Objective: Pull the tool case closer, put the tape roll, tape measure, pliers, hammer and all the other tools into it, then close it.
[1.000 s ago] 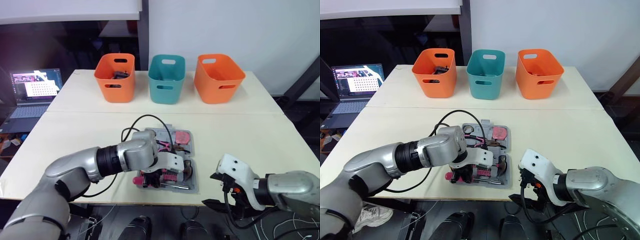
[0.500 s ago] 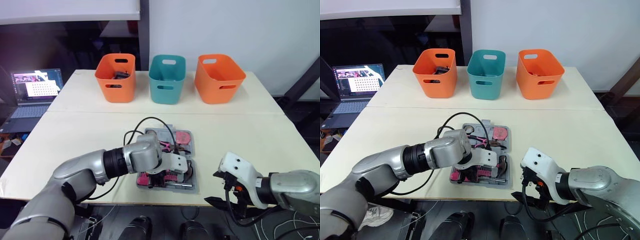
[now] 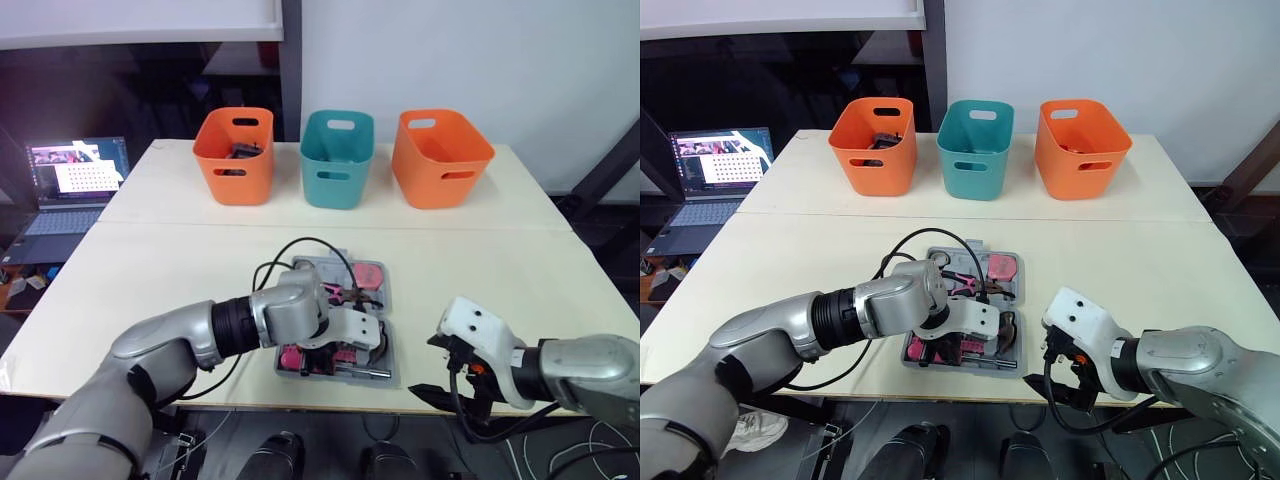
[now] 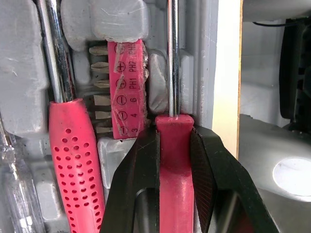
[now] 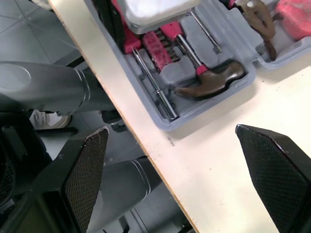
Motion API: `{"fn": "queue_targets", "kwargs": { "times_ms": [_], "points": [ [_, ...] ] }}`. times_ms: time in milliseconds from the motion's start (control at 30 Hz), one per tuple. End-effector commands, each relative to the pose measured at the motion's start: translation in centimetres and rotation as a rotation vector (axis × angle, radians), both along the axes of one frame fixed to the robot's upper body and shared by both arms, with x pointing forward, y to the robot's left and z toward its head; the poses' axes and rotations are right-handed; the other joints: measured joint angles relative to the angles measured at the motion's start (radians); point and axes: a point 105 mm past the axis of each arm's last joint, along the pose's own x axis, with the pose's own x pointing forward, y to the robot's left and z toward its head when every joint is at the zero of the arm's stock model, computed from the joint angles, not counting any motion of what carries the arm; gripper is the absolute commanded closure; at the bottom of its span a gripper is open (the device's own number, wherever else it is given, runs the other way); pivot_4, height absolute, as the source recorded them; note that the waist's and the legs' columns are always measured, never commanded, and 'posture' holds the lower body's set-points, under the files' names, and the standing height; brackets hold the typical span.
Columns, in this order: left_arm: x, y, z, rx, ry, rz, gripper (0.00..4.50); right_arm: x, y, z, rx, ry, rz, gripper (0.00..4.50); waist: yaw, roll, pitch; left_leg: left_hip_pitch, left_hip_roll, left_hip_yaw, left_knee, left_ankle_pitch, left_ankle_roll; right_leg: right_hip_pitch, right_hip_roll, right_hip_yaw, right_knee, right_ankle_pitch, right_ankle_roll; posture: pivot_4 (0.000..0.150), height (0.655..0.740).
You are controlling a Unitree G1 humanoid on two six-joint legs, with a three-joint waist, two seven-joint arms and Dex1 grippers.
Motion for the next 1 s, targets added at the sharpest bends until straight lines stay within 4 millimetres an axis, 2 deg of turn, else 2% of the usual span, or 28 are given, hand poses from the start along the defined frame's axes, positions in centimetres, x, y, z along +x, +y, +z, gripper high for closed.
{"fn": "queue_targets", "kwargs": {
  "times_ms": [33, 100, 167, 233, 367, 500, 633, 800, 1000],
  "points": [
    [0.2, -0.3, -0.1, 0.009, -0.031, -0.028, 4.11, 0.2, 0.0, 0.6, -0.005, -0.026, 0.007, 0.00, 0.000, 0.000, 0.000, 0.000, 0.000, 0.000, 0.000, 0.000, 0.000, 0.000, 0.000, 0.000, 0.000, 0.000, 0.000, 0.150, 0.7400],
    [0.2, -0.3, 0.0, 0.009, -0.031, -0.021, 4.11, 0.2, 0.0, 0.6, -0.005, -0.027, 0.008, 0.00, 0.000, 0.000, 0.000, 0.000, 0.000, 0.000, 0.000, 0.000, 0.000, 0.000, 0.000, 0.000, 0.000, 0.000, 0.000, 0.150, 0.7400],
    [0.5, -0.3, 0.1, 0.010, -0.042, -0.015, 3.09, 0.3, 0.1, 0.6, -0.004, -0.028, 0.010, 0.00, 0.000, 0.000, 0.000, 0.000, 0.000, 0.000, 0.000, 0.000, 0.000, 0.000, 0.000, 0.000, 0.000, 0.000, 0.000, 0.150, 0.7400],
    [0.8, -0.2, 0.6, 0.004, -0.048, -0.001, 2.47, 0.3, 0.1, 0.6, -0.003, -0.028, 0.011, 0.00, 0.002, 0.001, -0.001, 0.001, 0.000, 0.000, 0.000, 0.000, 0.000, 0.001, 0.000, 0.000, 0.000, 0.000, 0.000, 0.150, 0.7400],
    [1.2, 0.7, 2.3, -0.014, -0.038, 0.038, 0.66, 0.4, 0.1, 0.7, -0.002, -0.028, 0.015, 0.00, -0.001, 0.001, 0.000, 0.001, 0.000, 0.000, 0.001, 0.000, 0.000, 0.001, 0.000, 0.000, 0.000, 0.000, 0.001, 0.150, 0.7400],
    [2.3, 2.2, 4.9, -0.069, -0.052, 0.089, 0.66, 0.6, 0.2, 0.7, 0.002, -0.028, 0.022, 0.00, -0.009, 0.000, 0.000, 0.000, 0.001, 0.000, 0.000, 0.000, 0.000, -0.001, 0.001, 0.000, 0.001, 0.001, 0.000, 0.150, 0.7400],
    [2.3, 2.5, 6.5, -0.237, -0.019, 0.094, 0.66, 1.0, 0.4, 0.9, 0.002, -0.036, 0.037, 0.00, -0.007, 0.001, 0.000, 0.000, 0.001, 0.000, -0.001, 0.000, 0.000, -0.002, 0.001, 0.000, 0.001, 0.001, 0.000, 0.150, 0.7400],
    [2.5, 3.9, 7.0, -0.495, -0.010, 0.067, 0.66, 1.5, 0.3, 1.1, -0.008, -0.042, 0.051, 0.00, -0.004, 0.001, 0.000, 0.000, 0.001, 0.000, -0.001, 0.000, 0.000, -0.002, 0.000, 0.001, 0.000, 0.001, 0.000, 0.150, 0.7400],
    [2.7, 6.4, 5.8, -0.642, 0.020, 0.072, 0.66, 1.9, 0.2, 1.4, -0.021, -0.049, 0.070, 0.00, -0.004, 0.001, 0.000, 0.000, 0.001, 0.000, -0.001, 0.000, 0.000, -0.002, -0.002, 0.001, 0.000, 0.001, -0.001, 0.150, 0.7400]
  ]
}}
